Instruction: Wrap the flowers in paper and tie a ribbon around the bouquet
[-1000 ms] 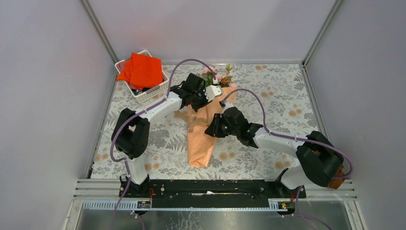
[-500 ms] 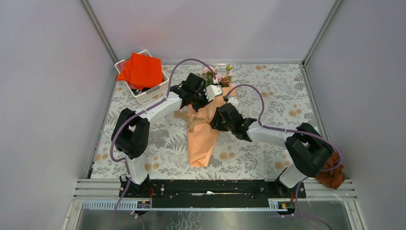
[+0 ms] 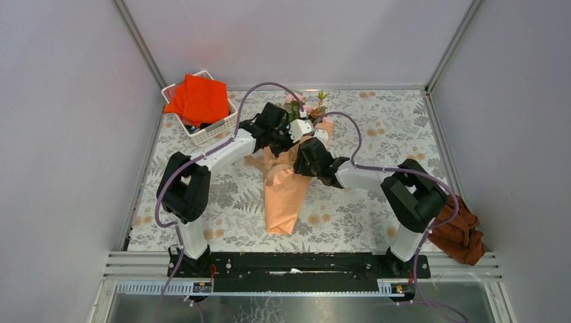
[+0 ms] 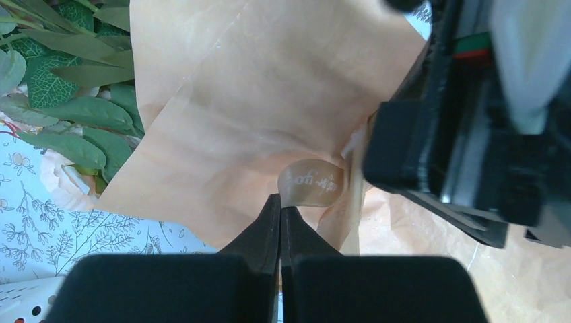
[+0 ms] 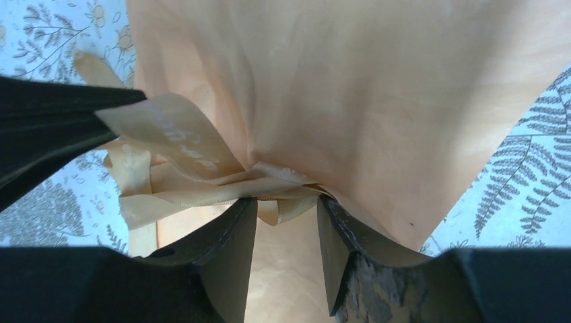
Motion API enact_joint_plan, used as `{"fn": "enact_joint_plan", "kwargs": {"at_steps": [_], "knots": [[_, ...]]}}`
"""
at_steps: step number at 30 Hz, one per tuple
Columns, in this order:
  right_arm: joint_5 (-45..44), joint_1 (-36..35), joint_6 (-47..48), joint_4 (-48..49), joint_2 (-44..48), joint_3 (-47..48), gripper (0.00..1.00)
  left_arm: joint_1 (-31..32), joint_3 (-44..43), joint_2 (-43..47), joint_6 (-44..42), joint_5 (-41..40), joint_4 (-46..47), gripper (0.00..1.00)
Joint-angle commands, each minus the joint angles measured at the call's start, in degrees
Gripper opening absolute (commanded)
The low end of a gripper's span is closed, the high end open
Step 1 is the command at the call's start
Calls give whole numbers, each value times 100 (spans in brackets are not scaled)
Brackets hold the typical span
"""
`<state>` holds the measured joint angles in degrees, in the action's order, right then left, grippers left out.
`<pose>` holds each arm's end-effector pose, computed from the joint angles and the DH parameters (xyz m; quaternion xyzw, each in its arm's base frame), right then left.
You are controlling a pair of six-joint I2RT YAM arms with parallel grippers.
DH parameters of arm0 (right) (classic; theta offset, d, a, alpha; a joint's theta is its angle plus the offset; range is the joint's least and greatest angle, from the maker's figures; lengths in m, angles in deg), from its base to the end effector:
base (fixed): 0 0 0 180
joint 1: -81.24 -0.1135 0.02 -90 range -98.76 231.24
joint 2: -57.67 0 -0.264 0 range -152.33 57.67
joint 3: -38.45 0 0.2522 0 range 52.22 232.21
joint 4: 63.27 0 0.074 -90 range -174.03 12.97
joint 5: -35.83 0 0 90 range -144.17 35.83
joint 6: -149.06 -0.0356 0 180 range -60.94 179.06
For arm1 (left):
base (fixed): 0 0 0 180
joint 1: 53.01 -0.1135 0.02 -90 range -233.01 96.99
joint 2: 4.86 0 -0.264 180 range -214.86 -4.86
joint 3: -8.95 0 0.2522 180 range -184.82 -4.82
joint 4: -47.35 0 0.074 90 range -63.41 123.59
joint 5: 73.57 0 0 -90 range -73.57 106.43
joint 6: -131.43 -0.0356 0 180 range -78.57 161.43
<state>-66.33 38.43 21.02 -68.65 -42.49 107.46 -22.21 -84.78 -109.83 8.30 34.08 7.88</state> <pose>0.2764 0.2458 0.1781 0.0107 0.8893 0.2181 0.4019 0.3414 -0.2161 0.2359 0.5364 0.7622 -0.1377 0.3351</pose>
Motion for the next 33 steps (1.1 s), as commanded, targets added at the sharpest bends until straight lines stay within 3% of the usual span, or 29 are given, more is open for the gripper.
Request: {"fn": "enact_joint_plan", "kwargs": {"at_steps": [1, 5, 9, 11, 14, 21, 28, 33], "knots": [[-578, 11, 281, -48, -271, 409, 46, 4, -74, -26, -46, 121, 216, 0], [-833, 18, 370, -15, -483, 549, 34, 4, -97, -26, -33, 142, 218, 0], [-808, 72, 489, -20, -486, 555, 10, -3, -55, -3, -62, 101, 221, 0], [-339, 145, 606, -17, -344, 488, 1, -49, -57, -27, -64, 13, 248, 0], [1215, 222, 1120, -238, 18, 423, 0, -206, -135, -134, -4, -172, 279, 0], [3925, 810, 2027, -2754, 702, 383, 0, -560, 40, -230, 80, -401, 332, 0], [5046, 1593, 1967, -3549, 1235, 112, 4, -627, 528, -222, 72, -868, 626, 0], [4994, 2137, 1827, -3665, 1154, -137, 5, -655, 697, -208, 124, -987, 753, 0]]}}
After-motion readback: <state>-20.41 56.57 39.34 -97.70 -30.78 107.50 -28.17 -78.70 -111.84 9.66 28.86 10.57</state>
